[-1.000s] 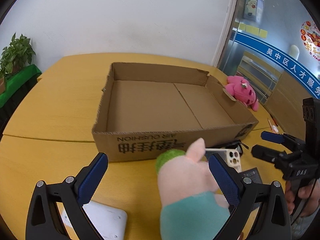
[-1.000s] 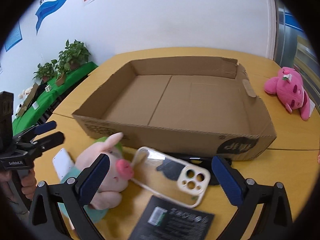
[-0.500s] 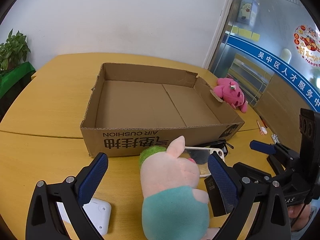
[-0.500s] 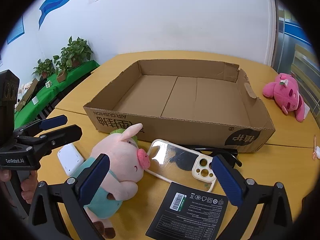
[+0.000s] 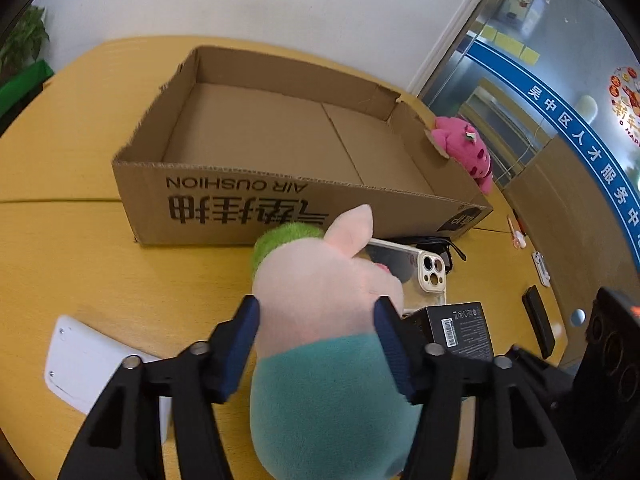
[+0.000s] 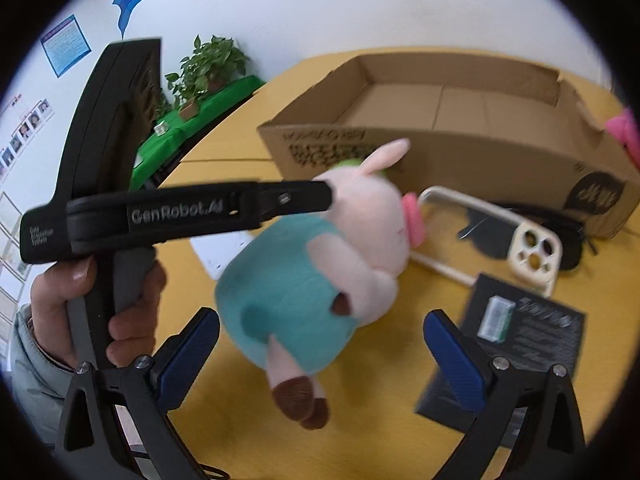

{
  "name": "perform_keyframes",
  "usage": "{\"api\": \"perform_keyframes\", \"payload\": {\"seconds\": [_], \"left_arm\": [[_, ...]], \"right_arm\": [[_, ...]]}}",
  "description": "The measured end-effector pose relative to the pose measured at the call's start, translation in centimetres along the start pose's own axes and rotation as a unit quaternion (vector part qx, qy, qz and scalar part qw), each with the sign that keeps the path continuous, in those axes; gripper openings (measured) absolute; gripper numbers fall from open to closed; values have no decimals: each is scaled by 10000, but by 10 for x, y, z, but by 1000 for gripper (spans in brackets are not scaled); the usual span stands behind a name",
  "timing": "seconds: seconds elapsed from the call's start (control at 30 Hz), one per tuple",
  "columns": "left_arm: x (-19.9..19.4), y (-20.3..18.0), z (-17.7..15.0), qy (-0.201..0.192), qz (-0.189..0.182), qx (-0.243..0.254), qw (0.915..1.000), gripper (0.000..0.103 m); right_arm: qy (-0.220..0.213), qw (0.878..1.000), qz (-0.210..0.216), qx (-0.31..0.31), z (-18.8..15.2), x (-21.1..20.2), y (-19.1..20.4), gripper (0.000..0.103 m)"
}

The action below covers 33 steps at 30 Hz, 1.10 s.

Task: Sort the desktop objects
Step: 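Grasp the pink-and-teal plush pig with the left gripper, then lift the plush pig with the left gripper over the cardboard box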

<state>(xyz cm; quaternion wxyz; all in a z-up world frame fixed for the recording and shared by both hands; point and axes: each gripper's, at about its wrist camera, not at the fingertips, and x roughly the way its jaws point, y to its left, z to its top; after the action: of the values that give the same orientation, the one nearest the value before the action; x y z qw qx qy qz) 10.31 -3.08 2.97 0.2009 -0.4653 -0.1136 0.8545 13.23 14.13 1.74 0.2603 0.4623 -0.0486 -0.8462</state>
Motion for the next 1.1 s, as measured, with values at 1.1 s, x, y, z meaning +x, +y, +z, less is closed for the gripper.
{"api": "perform_keyframes", "payload": {"seconds": [1.1], "left_arm": [[-10,12,-18,381,-903,-184,9950,56]], "right_arm": [[532,9943,434,-811,-26,35,40,75]]}}
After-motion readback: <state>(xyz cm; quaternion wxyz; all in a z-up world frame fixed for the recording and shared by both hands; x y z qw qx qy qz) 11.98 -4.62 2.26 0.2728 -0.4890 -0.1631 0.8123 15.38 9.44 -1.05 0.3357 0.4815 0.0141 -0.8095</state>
